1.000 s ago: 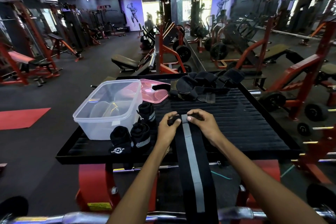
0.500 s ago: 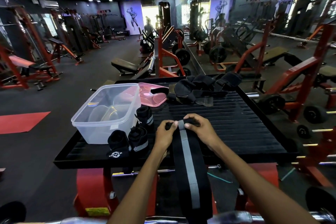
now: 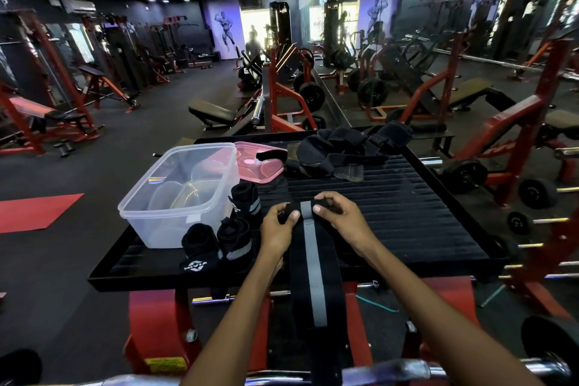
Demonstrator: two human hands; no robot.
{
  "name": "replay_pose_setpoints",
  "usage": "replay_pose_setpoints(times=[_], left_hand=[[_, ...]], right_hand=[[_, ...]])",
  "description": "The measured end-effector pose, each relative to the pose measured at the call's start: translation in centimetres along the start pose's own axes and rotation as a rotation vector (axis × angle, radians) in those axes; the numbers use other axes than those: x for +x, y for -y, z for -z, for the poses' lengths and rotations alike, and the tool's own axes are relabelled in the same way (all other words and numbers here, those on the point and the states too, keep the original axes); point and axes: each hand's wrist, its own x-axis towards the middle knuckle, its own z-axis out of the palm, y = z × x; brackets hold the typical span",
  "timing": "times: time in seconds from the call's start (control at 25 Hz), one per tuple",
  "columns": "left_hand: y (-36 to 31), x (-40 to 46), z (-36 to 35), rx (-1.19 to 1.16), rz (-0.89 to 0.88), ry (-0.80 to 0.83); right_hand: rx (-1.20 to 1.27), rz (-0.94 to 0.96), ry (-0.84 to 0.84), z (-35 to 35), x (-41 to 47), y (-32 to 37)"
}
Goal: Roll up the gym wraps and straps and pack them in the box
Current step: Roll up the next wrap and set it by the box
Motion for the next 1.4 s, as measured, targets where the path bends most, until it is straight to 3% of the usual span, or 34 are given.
replay_pose_setpoints(times=[0.12, 0.36, 0.52, 0.68, 0.88, 1.16, 1.4], left_hand=[[-0.4, -0.3, -0.1, -0.011, -0.035, 0.004], [0.4, 0.0, -0.1, -0.013, 0.074, 0.117], [0.7, 0.3, 0.1, -0.005, 0.029, 0.095], [0.3, 0.0, 0.0, 0.007, 0.089, 0.180], [0.4, 0.1, 0.3, 0.041, 0.024, 0.118], [0.3, -0.3, -0.1, 0.013, 0.104, 0.166], [0.0, -0.3, 0.0, 0.039, 0.038, 0.125]], right_hand=[[-0.041, -0.040, -0.008, -0.1, 0.2, -0.4], [-0.031, 0.072, 0.014, 0.1, 0.1, 0.0], [-0.029, -0.042, -0.005, -0.3, 0.1, -0.1], [-0.028, 0.025, -0.028, 0.1, 0.3, -0.5], [-0.169, -0.061, 0.085, -0.2, 0.3, -0.7], [-0.167, 0.067, -0.030, 0.0, 0.0, 0.0], [-0.221, -0.001, -0.043, 0.0, 0.1, -0.1]])
